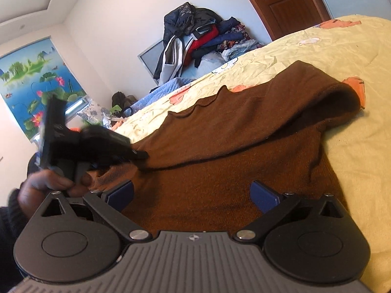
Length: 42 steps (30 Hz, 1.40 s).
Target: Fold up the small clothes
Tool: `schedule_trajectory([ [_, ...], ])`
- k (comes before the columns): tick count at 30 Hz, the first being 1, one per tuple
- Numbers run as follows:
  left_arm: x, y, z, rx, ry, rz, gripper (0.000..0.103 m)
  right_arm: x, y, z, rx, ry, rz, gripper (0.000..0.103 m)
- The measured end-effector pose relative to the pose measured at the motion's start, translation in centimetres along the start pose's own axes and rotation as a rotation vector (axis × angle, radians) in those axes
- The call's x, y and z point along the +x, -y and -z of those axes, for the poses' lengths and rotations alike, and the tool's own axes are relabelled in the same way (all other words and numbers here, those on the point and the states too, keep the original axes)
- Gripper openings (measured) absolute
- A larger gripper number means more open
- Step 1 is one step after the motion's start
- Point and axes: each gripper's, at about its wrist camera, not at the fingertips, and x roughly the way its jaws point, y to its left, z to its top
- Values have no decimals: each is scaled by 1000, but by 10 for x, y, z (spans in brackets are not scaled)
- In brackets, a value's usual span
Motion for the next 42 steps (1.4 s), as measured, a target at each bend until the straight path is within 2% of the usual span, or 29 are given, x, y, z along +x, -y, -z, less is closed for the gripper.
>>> schedule_trajectory([
  [3,-25,-32,-6,-2,93,-86,5,-1,0,0,2,-1,-4,103],
  [5,-25,-57,-6,-8,68,-139,5,-1,1,-1,8,-1,-10,103],
  [8,-12,-84,12,-7,12,-234,5,1,1,-2,12,-2,-14,103],
  [10,-9,-93,25,4,-4,-266,4,2,1,-1,8,-3,-12,103],
  [13,-10,-89,37,22,8,-304,4,2,0,-1,-1,-5,-5,103],
  [15,-23,-85,34,1,24,-294,4,3,-2,-1,-11,-8,1,103],
  [18,-17,-88,31,21,-7,-297,4,4,-4,0,-22,-11,9,103],
  [20,-8,-89,34,75,-43,-302,5,5,-4,-1,-27,-13,13,103],
  [23,-34,-90,32,67,1,-295,7,4,-8,-4,-35,-28,29,103],
  [24,-49,-89,32,58,40,-284,12,1,-11,-8,-41,-32,37,103],
  [26,-73,-83,34,50,147,-226,36,-9,-16,-23,-49,25,10,103],
  [27,-79,-77,36,51,186,-194,72,-11,-17,-34,-51,65,-2,103],
  [28,-79,-69,37,67,205,-164,92,-10,-19,-47,-55,93,0,103],
  [29,-74,-60,40,94,213,-136,91,-2,-20,-60,-71,99,23,103],
  [31,-53,-42,45,136,166,-65,91,29,-21,-80,-139,56,108,103],
  [33,-23,-33,48,113,51,-11,91,72,-15,-89,-193,-52,217,103],
  [34,-5,-32,50,91,-18,-8,91,92,-9,-88,-209,-116,270,103],
  [35,6,-31,54,106,-37,-19,96,107,-3,-85,-221,-168,310,103],
  [37,12,-28,58,171,-14,-19,98,113,-8,-69,-345,-137,329,103],
  [39,9,-40,53,162,-31,40,98,116,-16,-58,-433,-149,361,103],
  [40,4,-50,49,139,-21,70,98,116,-16,-57,-432,-146,361,103],
  [42,-17,-83,40,73,83,77,98,114,-13,-58,-407,-141,346,103],
])
